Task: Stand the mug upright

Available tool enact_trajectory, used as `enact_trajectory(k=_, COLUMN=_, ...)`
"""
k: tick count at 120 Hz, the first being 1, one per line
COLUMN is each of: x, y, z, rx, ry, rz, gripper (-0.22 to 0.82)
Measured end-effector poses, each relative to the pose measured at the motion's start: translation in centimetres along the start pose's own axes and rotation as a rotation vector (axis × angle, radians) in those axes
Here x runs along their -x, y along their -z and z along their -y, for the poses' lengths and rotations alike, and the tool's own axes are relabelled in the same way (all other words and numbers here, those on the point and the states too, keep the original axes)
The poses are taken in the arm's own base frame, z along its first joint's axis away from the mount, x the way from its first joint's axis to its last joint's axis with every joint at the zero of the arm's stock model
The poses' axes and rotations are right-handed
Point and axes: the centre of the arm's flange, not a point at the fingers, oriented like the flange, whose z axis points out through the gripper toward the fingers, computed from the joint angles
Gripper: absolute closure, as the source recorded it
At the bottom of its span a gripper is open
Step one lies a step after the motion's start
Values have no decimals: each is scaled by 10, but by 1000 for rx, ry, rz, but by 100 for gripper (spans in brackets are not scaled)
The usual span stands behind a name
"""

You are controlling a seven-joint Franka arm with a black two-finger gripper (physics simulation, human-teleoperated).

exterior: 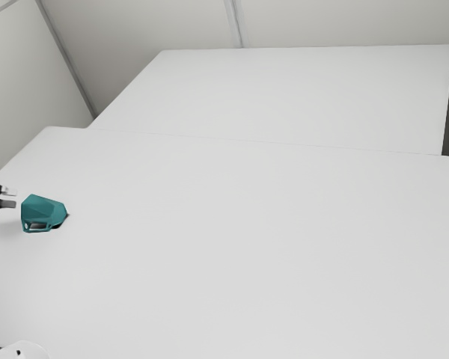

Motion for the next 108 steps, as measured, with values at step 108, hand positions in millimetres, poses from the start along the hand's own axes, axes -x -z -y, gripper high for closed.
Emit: enact_trajectory(k=108, x=-4, y=-42, z=-3, rx=66, ry=45, rz=47, gripper=22)
